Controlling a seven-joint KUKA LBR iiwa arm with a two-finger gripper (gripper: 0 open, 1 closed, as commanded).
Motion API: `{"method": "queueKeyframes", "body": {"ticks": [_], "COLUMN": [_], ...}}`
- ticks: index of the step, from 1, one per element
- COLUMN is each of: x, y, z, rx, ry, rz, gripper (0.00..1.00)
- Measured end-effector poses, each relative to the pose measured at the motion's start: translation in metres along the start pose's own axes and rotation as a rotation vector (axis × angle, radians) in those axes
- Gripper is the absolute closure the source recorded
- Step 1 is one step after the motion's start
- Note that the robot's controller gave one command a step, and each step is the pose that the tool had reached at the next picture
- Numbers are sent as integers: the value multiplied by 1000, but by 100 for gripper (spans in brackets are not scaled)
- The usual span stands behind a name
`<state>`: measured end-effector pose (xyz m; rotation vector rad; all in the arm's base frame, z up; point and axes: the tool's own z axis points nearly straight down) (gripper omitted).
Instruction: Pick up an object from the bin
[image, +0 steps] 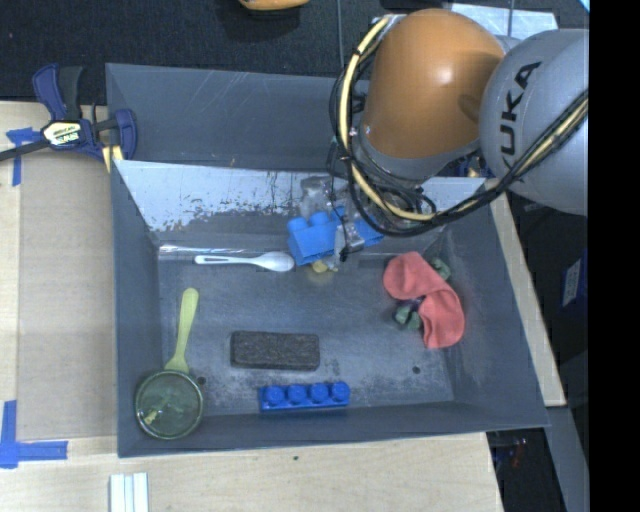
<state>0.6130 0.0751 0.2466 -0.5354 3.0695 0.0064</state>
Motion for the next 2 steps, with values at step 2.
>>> {"method": "queueKeyframes", "body": {"ticks": [2], "x": [0], "y": [0], "z": [0], "rx": [0], "ry": [0], "rz": [2], "gripper": [100]}}
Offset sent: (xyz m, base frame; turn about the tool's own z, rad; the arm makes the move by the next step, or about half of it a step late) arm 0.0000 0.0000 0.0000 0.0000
